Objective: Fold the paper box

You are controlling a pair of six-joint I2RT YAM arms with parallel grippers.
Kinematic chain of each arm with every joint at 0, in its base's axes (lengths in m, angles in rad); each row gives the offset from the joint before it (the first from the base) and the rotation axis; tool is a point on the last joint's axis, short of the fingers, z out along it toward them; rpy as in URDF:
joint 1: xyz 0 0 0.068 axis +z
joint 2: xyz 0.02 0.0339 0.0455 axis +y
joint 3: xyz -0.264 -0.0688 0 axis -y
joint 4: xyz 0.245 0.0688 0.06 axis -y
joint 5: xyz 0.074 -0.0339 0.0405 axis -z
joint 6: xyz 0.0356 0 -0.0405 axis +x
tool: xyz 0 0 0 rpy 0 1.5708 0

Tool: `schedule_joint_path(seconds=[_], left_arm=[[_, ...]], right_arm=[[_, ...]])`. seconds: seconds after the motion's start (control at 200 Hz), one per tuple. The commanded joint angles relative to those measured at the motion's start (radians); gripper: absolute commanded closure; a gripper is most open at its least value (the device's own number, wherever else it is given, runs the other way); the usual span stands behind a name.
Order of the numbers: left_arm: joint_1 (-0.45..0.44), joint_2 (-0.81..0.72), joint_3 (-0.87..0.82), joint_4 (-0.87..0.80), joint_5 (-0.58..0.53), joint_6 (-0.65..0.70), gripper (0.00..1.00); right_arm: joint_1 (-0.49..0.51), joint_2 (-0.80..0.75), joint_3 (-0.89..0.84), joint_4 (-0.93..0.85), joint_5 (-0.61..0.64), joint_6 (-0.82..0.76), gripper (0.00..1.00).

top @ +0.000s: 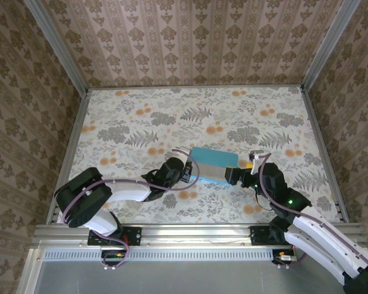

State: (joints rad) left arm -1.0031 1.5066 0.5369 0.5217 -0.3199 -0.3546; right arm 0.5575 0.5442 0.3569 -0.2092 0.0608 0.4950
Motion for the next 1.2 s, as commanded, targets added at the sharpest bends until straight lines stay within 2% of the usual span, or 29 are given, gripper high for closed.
schedule_joint_path(seconds=[0.0,0.115,0.19,0.295,0.37,0.47,0.535,0.59,0.685,0.735,0.825,0.935,1.07,1.195], left_arm=[[-0.008,-0.033,0.033,-0.052,-0.022,0.040,1.00],[-0.008,-0.037,0.024,-0.049,-0.012,0.037,0.94],[-0.008,-0.049,0.005,-0.039,-0.002,0.035,0.85],[-0.008,-0.079,-0.013,-0.043,0.024,0.036,0.67],[-0.009,-0.104,-0.020,-0.063,0.052,0.044,0.57],[-0.009,-0.159,-0.036,-0.107,0.107,0.050,0.44],[-0.008,-0.214,-0.046,-0.159,0.160,0.053,0.33],[-0.003,-0.268,-0.049,-0.220,0.229,0.058,0.27],[0.012,-0.356,-0.029,-0.346,0.347,0.058,0.07],[0.021,-0.395,-0.001,-0.425,0.388,0.050,0.01],[0.048,-0.449,0.041,-0.519,0.450,0.014,0.00],[0.139,-0.482,0.084,-0.565,0.554,-0.060,0.01],[0.254,-0.442,0.140,-0.565,0.701,-0.129,0.12],[0.294,-0.333,0.210,-0.614,0.774,-0.121,0.23]], right_arm=[[0.005,-0.022,0.076,-0.125,-0.058,0.001,0.00],[0.004,0.013,0.129,-0.110,-0.108,0.020,0.00],[-0.004,0.063,0.178,-0.096,-0.114,0.051,0.01],[-0.045,0.184,0.271,-0.115,-0.135,0.081,0.14],[-0.077,0.284,0.319,-0.113,-0.164,0.090,0.25],[-0.103,0.397,0.373,-0.123,-0.184,0.073,0.35],[-0.112,0.456,0.405,-0.143,-0.195,0.057,0.39],[-0.115,0.500,0.431,-0.175,-0.204,0.035,0.44],[-0.117,0.549,0.435,-0.200,-0.232,0.011,0.49],[-0.116,0.570,0.431,-0.209,-0.262,-0.005,0.50],[-0.114,0.602,0.423,-0.224,-0.294,-0.041,0.54],[-0.111,0.623,0.412,-0.247,-0.304,-0.079,0.57],[-0.110,0.656,0.408,-0.272,-0.324,-0.126,0.59],[-0.107,0.695,0.409,-0.284,-0.322,-0.146,0.60]])
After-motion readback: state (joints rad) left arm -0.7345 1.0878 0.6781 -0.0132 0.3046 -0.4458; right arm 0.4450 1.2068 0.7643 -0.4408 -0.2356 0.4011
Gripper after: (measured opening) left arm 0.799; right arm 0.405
